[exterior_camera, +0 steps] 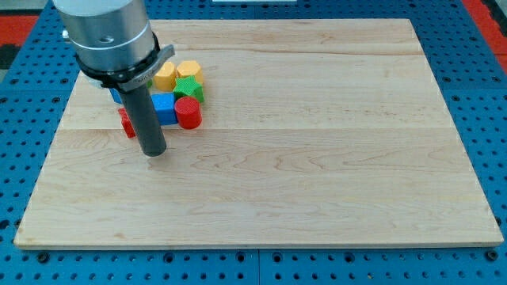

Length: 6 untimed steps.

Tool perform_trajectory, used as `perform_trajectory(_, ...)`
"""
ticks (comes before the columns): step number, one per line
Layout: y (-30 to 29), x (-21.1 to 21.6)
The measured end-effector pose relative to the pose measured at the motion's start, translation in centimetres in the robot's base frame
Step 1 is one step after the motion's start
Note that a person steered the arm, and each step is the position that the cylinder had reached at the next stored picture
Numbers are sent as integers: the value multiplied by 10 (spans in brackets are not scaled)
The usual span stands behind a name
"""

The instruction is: Adjust the red circle in its original position

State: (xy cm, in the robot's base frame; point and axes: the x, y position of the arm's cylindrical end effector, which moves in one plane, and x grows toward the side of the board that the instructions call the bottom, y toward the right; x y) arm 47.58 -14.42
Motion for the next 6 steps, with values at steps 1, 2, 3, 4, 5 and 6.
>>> perform_trajectory(1,-1,-16)
perform_trajectory(2,-20,-31)
perform_trajectory(3,-43,-31)
perform_trajectory(4,-19,-13)
perform_trajectory(5,53,-8)
perform_trajectory(6,49,-14)
